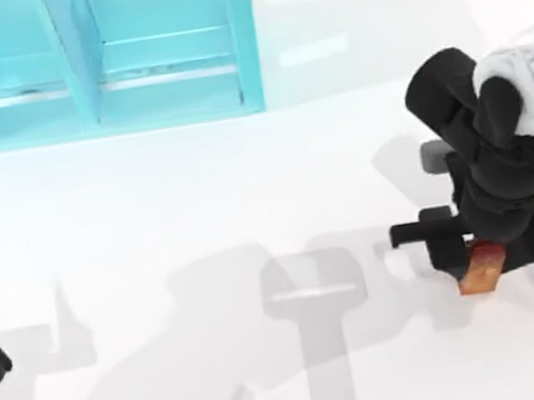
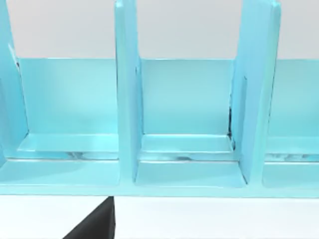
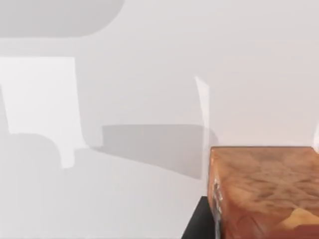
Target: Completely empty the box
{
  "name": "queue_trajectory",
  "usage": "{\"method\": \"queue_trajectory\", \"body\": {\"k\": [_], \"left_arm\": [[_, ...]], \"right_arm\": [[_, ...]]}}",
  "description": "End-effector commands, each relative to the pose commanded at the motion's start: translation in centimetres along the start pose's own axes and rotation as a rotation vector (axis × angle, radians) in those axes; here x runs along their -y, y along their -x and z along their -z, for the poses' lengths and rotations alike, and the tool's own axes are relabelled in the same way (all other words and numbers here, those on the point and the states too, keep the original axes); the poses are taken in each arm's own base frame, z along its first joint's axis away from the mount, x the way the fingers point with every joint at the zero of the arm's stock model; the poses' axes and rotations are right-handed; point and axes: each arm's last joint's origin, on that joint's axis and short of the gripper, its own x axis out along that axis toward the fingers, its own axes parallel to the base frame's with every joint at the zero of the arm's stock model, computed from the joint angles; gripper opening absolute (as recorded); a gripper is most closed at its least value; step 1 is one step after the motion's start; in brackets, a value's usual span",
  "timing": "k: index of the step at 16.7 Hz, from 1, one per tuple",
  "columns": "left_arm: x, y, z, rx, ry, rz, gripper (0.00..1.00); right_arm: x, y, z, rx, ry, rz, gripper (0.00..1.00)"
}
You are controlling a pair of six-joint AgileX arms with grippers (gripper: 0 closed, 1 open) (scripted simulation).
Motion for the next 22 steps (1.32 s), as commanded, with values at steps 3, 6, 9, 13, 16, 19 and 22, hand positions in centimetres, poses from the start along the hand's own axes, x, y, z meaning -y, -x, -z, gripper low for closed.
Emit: {"method": "queue_trajectory", "body": {"k": [3,6,9,13,16,19,22], "left_arm": [[0.0,0.0,0.0,0.0,0.0,0.0,1.0],[0.0,0.0,0.0,0.0,0.0,0.0,1.0],[0.0,0.0,0.0,0.0,0.0,0.0,1.0],[0.0,0.0,0.0,0.0,0.0,0.0,1.0],[0.0,0.0,0.0,0.0,0.0,0.0,1.0],[0.0,0.0,0.0,0.0,0.0,0.0,1.0],[0.0,0.0,0.0,0.0,0.0,0.0,1.0]], "right_arm": [[0.0,0.0,0.0,0.0,0.0,0.0,0.83],[0.0,0.0,0.0,0.0,0.0,0.0,1.0],[0.0,0.0,0.0,0.0,0.0,0.0,1.0],[0.0,0.0,0.0,0.0,0.0,0.0,1.0],[0.0,0.4,-0.1,0.0,-0.001,0.0,1.0],[-0.2,2.4,-0.3,-0.006,-0.002,0.004,1.0],[-0.1,5.2,-0.3,-0.01,-0.002,0.006,1.0]]}}
